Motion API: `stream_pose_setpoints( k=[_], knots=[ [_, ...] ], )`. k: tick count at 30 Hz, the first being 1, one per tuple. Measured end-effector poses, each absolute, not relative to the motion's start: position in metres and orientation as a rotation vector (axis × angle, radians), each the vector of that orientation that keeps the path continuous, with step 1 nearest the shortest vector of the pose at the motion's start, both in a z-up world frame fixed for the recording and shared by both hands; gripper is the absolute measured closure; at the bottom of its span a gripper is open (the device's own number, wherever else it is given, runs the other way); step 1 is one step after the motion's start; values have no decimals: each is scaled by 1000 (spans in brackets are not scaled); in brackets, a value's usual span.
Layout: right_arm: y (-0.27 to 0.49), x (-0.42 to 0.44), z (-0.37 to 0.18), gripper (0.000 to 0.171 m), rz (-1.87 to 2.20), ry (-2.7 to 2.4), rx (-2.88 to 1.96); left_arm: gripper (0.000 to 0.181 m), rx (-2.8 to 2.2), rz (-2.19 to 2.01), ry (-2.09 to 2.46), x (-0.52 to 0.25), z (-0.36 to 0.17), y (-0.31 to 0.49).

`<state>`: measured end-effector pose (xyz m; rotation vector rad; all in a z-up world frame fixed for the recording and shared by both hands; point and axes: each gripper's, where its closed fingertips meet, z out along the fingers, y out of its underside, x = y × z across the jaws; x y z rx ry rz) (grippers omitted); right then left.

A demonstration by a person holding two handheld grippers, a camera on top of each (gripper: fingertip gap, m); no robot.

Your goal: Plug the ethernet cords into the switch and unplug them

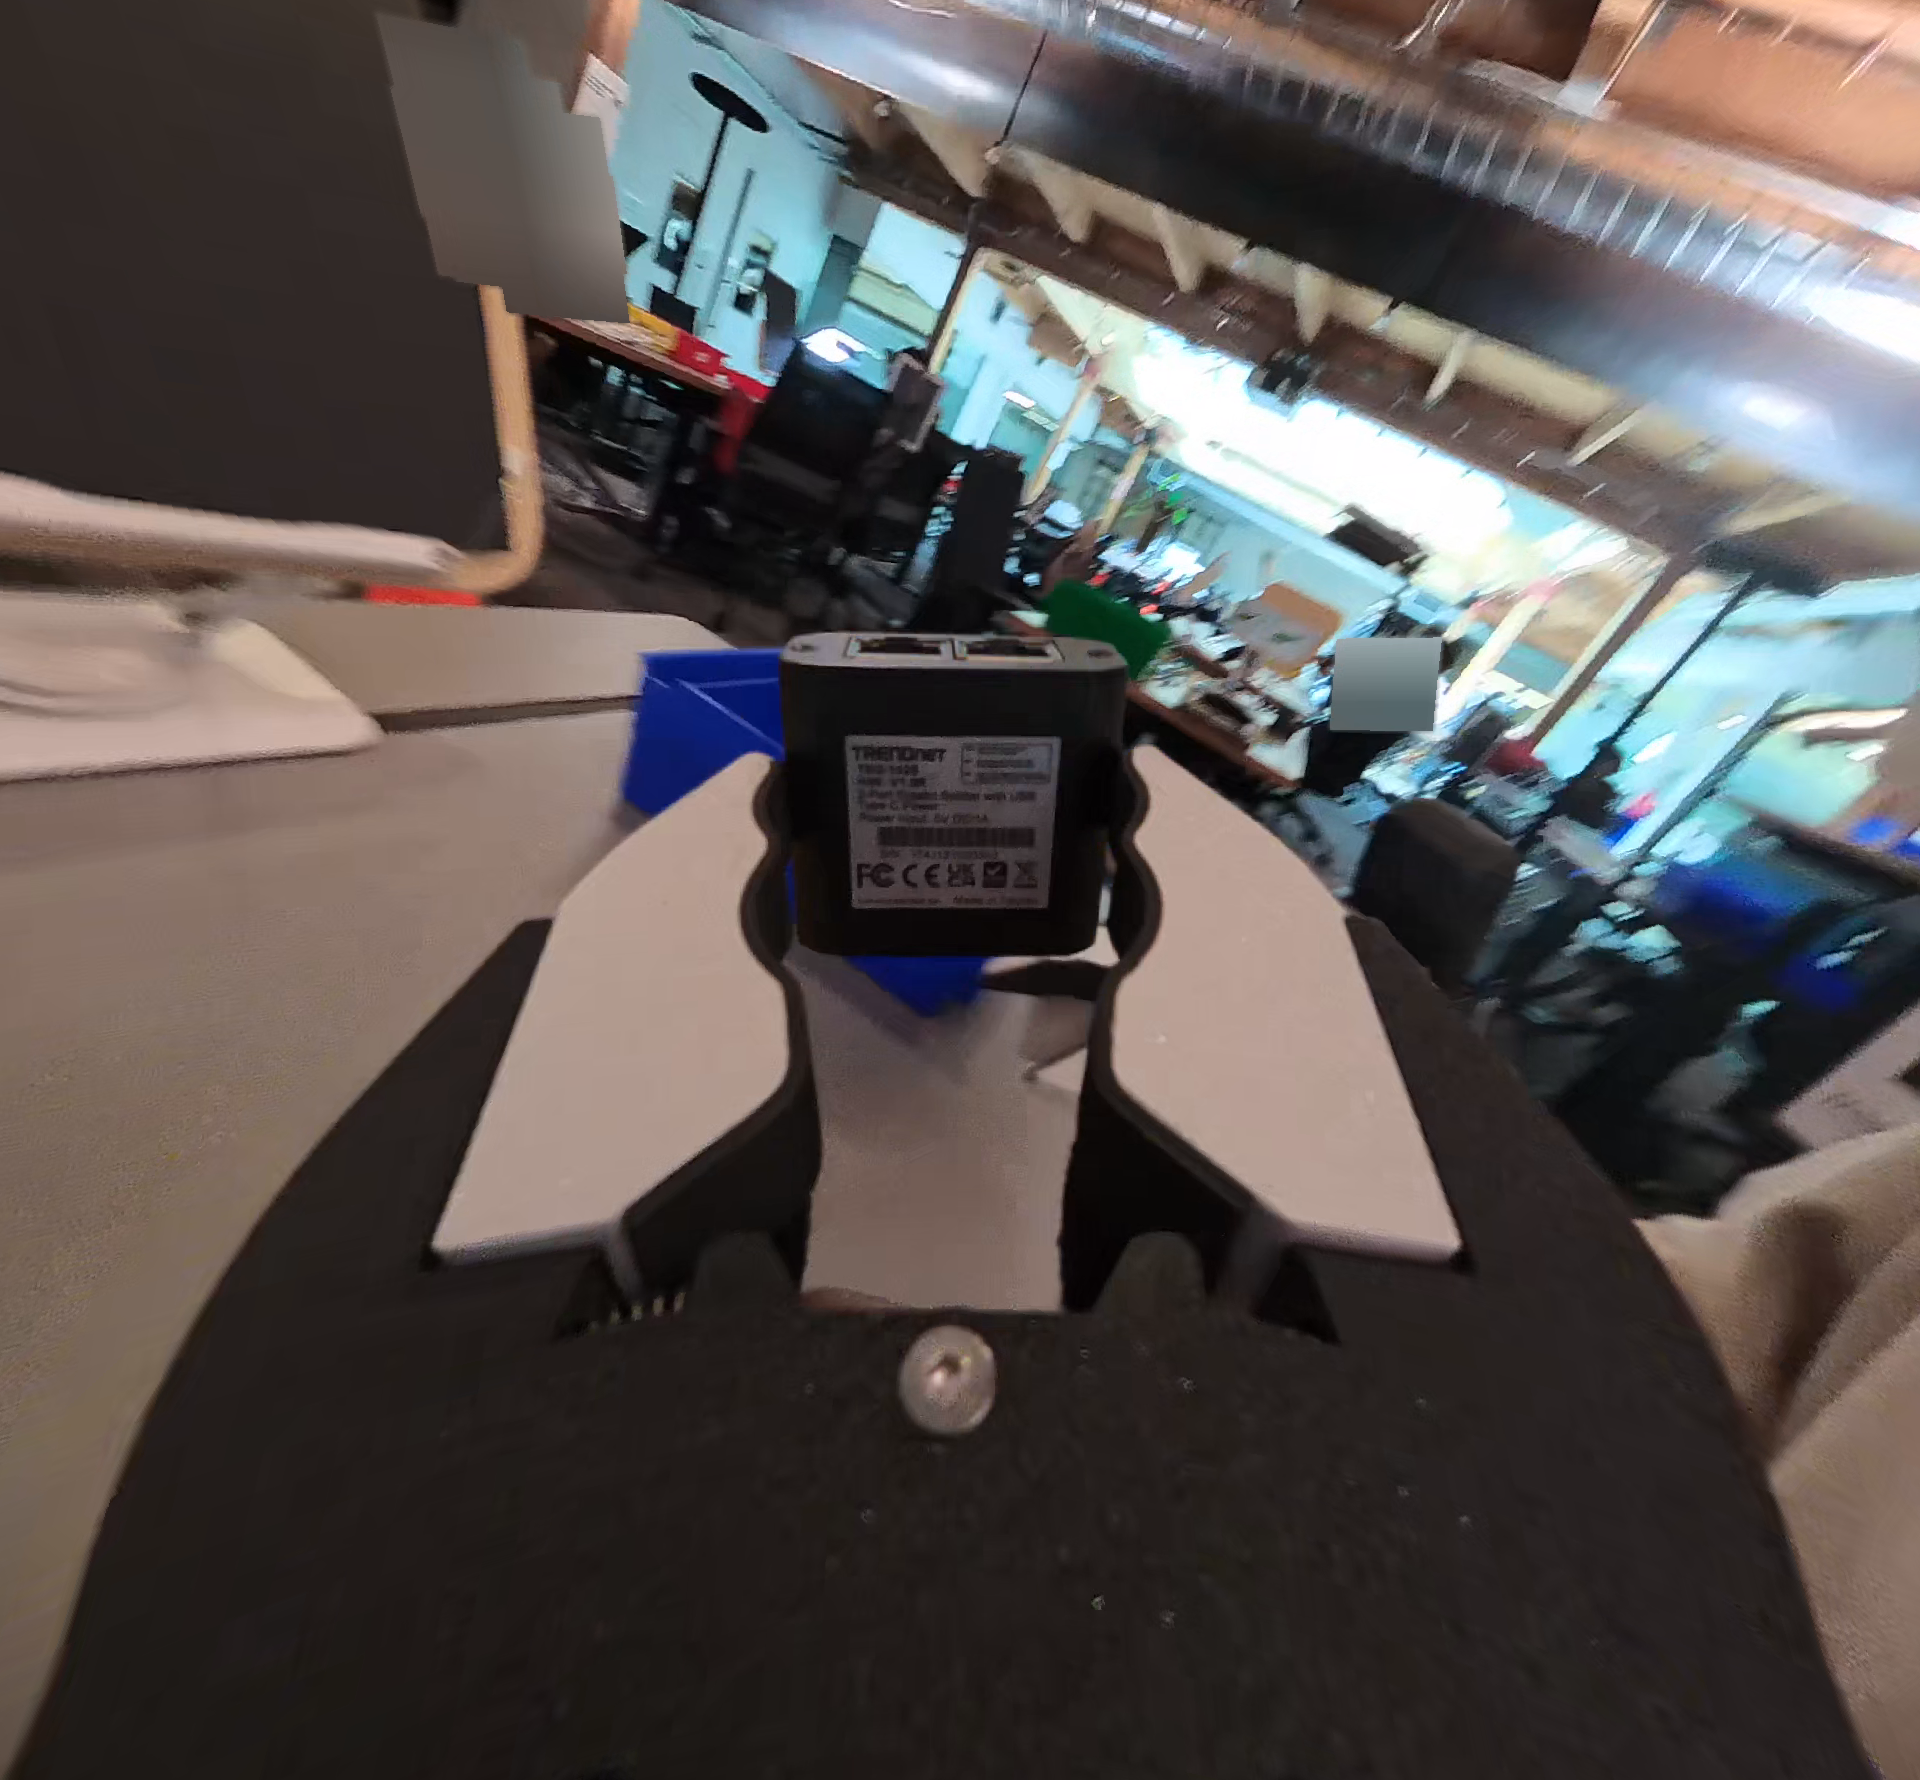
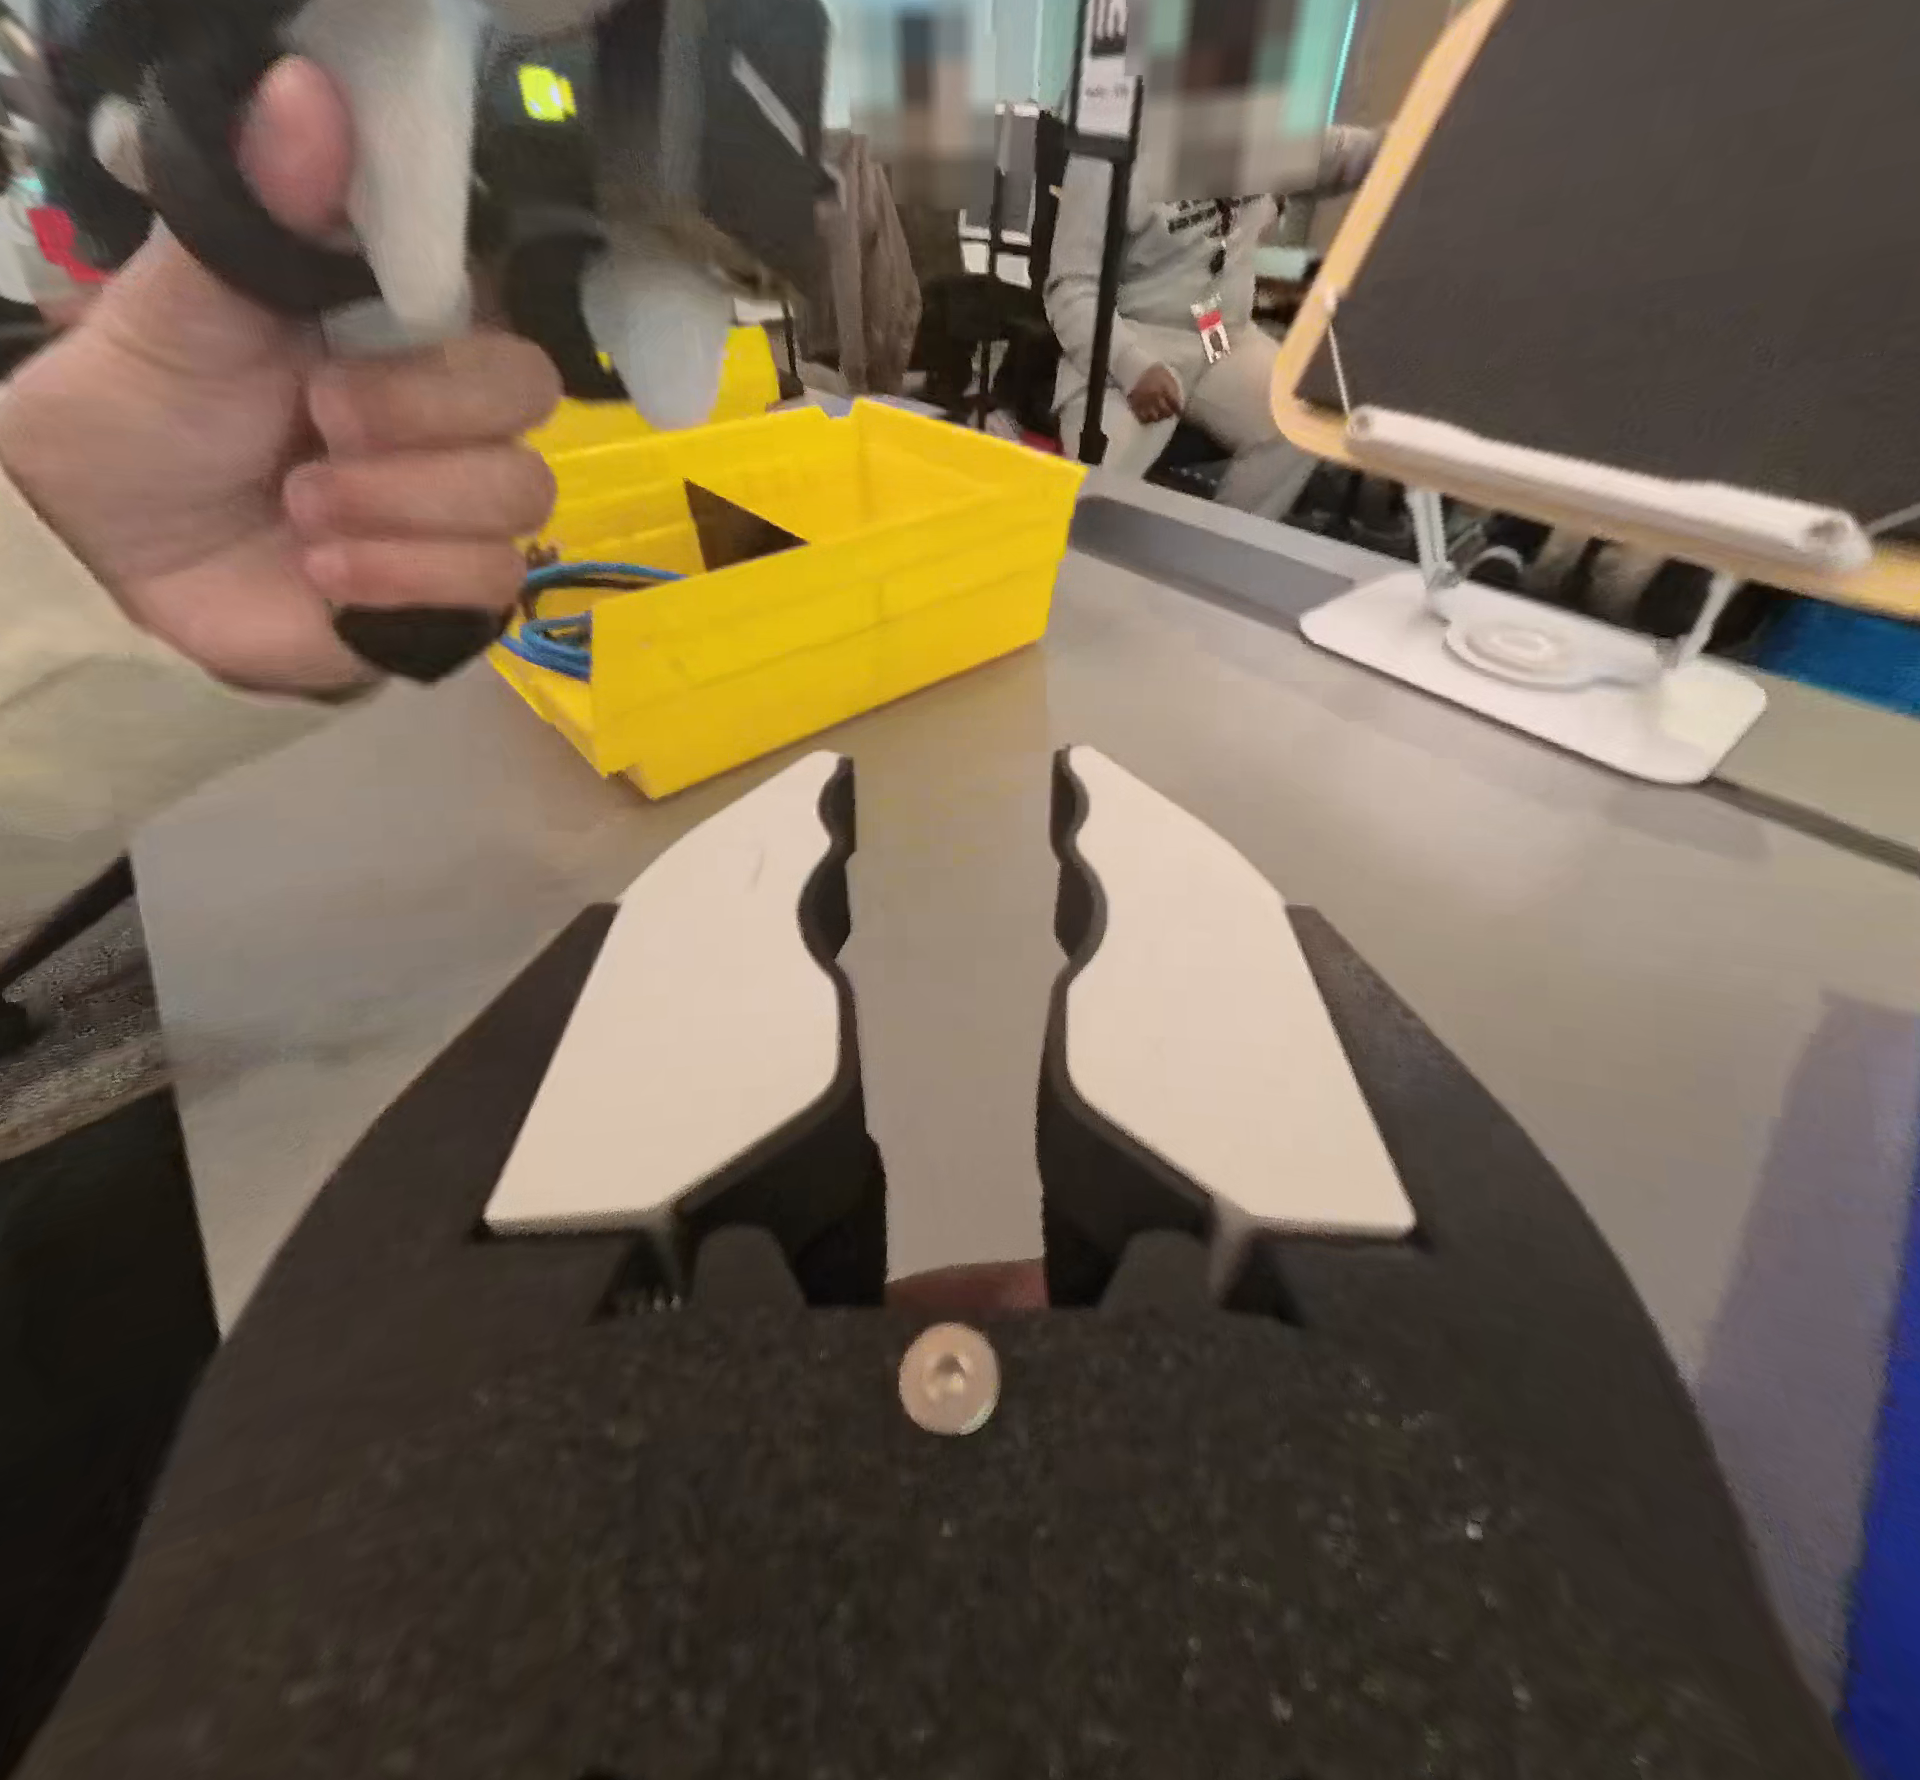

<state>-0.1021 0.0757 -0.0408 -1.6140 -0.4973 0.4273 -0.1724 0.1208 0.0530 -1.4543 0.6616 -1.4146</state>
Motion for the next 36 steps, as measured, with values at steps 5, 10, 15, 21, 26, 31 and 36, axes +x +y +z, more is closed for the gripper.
stream_pose_setpoints(
  k=[5, 10, 15, 21, 26, 31, 36],
  knots=[
    [70, -128, -7, 131, 399, -573, -1440, 123, -1455, -1856, 306, -144, 43, 89],
    [59, -125, -4, 130, 296, -565, -1381, 123, -1413, -1995, -7, -129, 30, 78],
    [59, -121, -7, 132, 300, -573, -1415, 123, -1476, -1695, 177, -103, 15, 61],
    [55, -118, -13, 134, 291, -597, -1417, 122, -1464, -1446, 358, -100, 18, 54],
    [57, -111, -11, 147, 256, -621, -1385, 123, -1519, -1573, 373, -95, 9, 44],
    [50, -108, -15, 147, 303, -647, -1356, 121, -1565, -1523, 636, -100, 3, 36],
    [52, -115, -39, 147, 146, -809, -1352, 102, -1719, -1501, 819, -106, -12, 33]
  ],
)
